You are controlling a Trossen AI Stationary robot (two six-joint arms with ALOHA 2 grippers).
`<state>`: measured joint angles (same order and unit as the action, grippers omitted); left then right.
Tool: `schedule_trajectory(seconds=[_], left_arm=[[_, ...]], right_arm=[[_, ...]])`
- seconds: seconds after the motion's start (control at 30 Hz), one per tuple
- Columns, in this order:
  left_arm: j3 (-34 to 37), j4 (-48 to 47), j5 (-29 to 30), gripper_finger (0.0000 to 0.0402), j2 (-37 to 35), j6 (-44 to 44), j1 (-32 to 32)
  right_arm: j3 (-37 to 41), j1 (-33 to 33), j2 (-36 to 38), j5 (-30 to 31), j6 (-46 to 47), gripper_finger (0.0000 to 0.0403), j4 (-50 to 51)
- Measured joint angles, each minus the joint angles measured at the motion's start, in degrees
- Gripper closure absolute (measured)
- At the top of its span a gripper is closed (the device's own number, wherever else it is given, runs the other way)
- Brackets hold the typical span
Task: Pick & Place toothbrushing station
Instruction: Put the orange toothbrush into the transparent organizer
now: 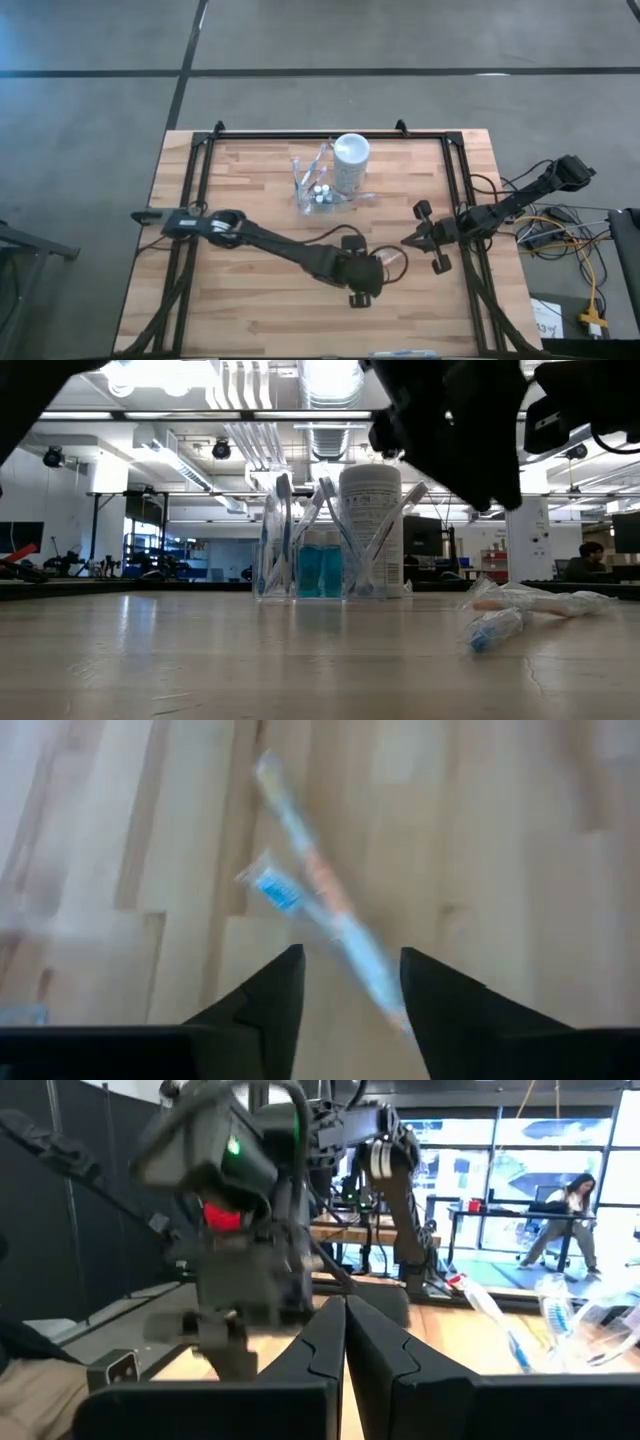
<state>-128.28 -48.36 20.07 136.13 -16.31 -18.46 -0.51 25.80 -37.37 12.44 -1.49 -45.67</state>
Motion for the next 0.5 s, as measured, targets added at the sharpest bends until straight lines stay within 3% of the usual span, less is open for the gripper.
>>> schedule_trajectory(seconds=[0.13, 0.27, 0.5], left_arm=[[-6.8, -6.8, -0.6, 0.0212, 4.9, -0.4, 0.6], [-2.4, -3.1, -6.7, 0.0209, 4.4, -1.4, 1.2], [1.5, 0.3, -7.9, 0.0209, 4.1, -3.0, 1.5]], right_arm=[[0.0, 0.0, 0.7, 1.1, -0.2, 0.0394, 0.7], [0.0, 0.0, 0.9, 1.2, 0.3, 0.0394, 2.5], [0.0, 0.0, 0.5, 2.0, 2.2, 0.0394, 3.5]])
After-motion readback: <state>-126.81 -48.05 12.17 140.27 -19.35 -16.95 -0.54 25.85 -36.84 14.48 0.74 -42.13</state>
